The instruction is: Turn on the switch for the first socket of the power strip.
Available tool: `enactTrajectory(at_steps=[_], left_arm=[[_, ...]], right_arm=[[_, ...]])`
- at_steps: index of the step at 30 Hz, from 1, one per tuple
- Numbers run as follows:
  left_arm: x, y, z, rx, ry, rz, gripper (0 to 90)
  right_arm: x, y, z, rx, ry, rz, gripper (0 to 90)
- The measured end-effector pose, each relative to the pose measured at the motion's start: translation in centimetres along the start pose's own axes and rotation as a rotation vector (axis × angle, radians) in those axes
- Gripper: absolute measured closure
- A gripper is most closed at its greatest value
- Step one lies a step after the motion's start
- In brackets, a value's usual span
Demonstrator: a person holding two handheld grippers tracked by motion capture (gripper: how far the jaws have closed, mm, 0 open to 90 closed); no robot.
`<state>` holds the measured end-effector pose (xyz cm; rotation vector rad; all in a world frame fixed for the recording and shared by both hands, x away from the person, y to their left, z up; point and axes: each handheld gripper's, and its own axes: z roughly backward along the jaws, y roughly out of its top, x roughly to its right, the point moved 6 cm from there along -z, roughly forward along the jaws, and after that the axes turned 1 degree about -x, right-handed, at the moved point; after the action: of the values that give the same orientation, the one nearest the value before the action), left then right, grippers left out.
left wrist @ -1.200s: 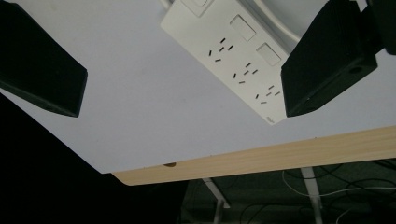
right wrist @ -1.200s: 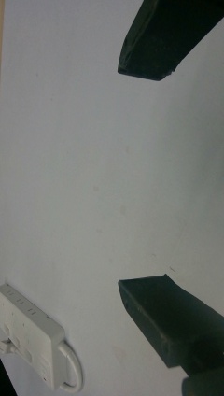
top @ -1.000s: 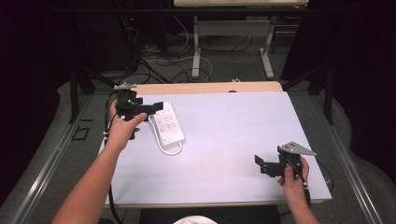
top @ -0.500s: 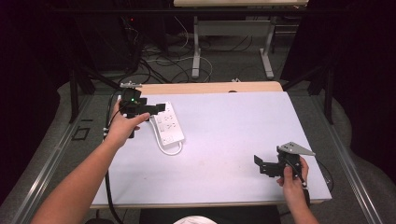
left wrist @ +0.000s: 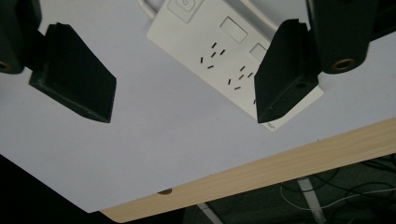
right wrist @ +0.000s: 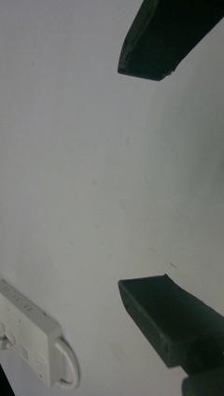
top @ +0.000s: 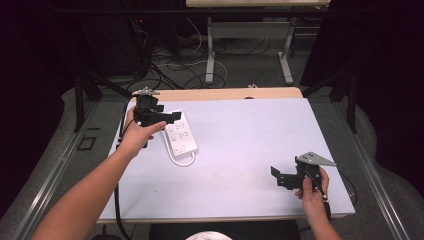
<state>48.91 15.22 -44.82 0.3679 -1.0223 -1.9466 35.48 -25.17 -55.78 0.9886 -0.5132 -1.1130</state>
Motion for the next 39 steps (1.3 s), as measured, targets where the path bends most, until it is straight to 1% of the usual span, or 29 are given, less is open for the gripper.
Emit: enactTrajectory(at_steps=[5, 7, 8, 9, 10, 14, 16, 17, 18, 21, 22, 24, 25, 26, 27, 29, 30, 31, 32, 34, 35, 36, 37, 38, 39], left_arm=[[0.0, 0.0, 0.0, 0.000, 0.022, 0.003, 26.6], [-0.1, -0.1, 0.1, -0.011, 0.030, 0.006, 27.4], [-0.1, -0.1, 0.0, -0.010, 0.034, 0.006, 29.8], [-0.2, -0.1, 0.0, -0.014, 0.040, 0.006, 29.8], [-0.3, -0.1, -0.1, -0.019, 0.046, 0.005, 33.2], [-0.5, -0.1, -0.2, -0.018, 0.068, 0.012, 35.7], [-0.6, 0.0, -0.2, -0.010, 0.088, 0.008, 35.9], [-0.7, 0.0, -0.1, -0.013, 0.112, -0.002, 36.0], [-0.7, 0.0, -0.1, -0.013, 0.111, -0.003, 36.0], [-0.7, -0.1, -0.1, -0.026, 0.134, 0.013, 38.0], [-0.7, -0.1, -0.2, -0.019, 0.141, 0.015, 38.2], [-0.8, -0.1, -0.2, -0.021, 0.158, 0.008, 39.2], [-0.9, -0.1, -0.2, -0.018, 0.162, 0.016, 40.4], [-0.9, -0.1, -0.2, -0.026, 0.155, 0.017, 41.8], [-0.9, -0.1, -0.3, -0.016, 0.153, 0.022, 41.8], [-0.9, -0.1, -0.3, -0.019, 0.151, 0.032, 46.3], [-1.0, -0.2, -0.3, -0.022, 0.151, 0.036, 50.5], [-1.0, -0.2, -0.3, -0.025, 0.149, 0.040, 50.5], [-1.0, -0.2, -0.4, -0.020, 0.150, 0.055, 52.1], [-1.1, -0.2, -0.5, -0.027, 0.151, 0.064, 54.5], [-1.2, -0.2, -0.6, -0.024, 0.149, 0.067, 57.6], [-1.3, -0.3, -0.6, -0.035, 0.154, 0.068, 57.6], [-1.3, -0.3, -0.7, -0.031, 0.153, 0.073, 61.5], [-1.3, -0.4, -0.8, -0.031, 0.150, 0.078, 61.5], [-1.3, -0.4, -0.9, -0.036, 0.147, 0.081, 63.5]], right_arm=[[0.0, 0.0, -0.1, -0.004, 0.003, 0.001, 0.0], [0.0, 0.0, -0.1, -0.003, 0.003, -0.001, 0.0], [0.0, -0.1, -0.2, -0.004, 0.004, -0.003, 0.0], [0.0, -0.1, -0.2, -0.004, 0.004, -0.003, 0.0], [0.0, -0.1, -0.2, -0.006, 0.006, 0.000, 0.0], [-0.1, -0.1, -0.3, -0.008, 0.007, -0.008, 0.0], [-0.1, -0.1, -0.4, -0.003, 0.003, -0.003, 0.0], [-0.1, -0.1, -0.4, -0.003, 0.004, -0.002, 0.0], [-0.1, -0.1, -0.4, -0.003, 0.004, -0.002, 0.0], [-0.2, -0.1, -0.3, -0.004, 0.005, -0.008, 0.0], [-0.1, -0.1, -0.3, -0.004, 0.006, -0.008, 0.0], [-0.1, -0.1, -0.3, -0.006, 0.009, -0.010, 0.0], [0.0, -0.1, -0.3, -0.005, 0.009, -0.004, 0.0], [0.0, -0.1, -0.3, -0.005, 0.009, -0.007, 0.0], [0.0, -0.1, -0.3, -0.005, 0.009, -0.007, 0.0], [-0.1, -0.1, -0.4, -0.005, 0.007, -0.013, 0.0], [-0.1, -0.1, -0.4, -0.006, 0.008, -0.010, 0.0], [-0.1, -0.1, -0.4, -0.006, 0.008, -0.010, 0.0], [-0.1, -0.1, -0.4, -0.005, 0.007, -0.004, 0.0], [-0.1, -0.1, -0.4, -0.009, 0.005, -0.008, 0.0], [-0.1, -0.1, -0.4, -0.009, 0.006, -0.008, 0.0], [-0.1, -0.1, -0.4, -0.009, 0.006, -0.008, 0.0], [-0.1, -0.1, -0.4, -0.006, 0.009, -0.008, 0.0], [-0.1, -0.1, -0.4, -0.006, 0.009, -0.008, 0.0], [-0.1, -0.1, -0.4, -0.006, 0.009, -0.007, 0.0]])
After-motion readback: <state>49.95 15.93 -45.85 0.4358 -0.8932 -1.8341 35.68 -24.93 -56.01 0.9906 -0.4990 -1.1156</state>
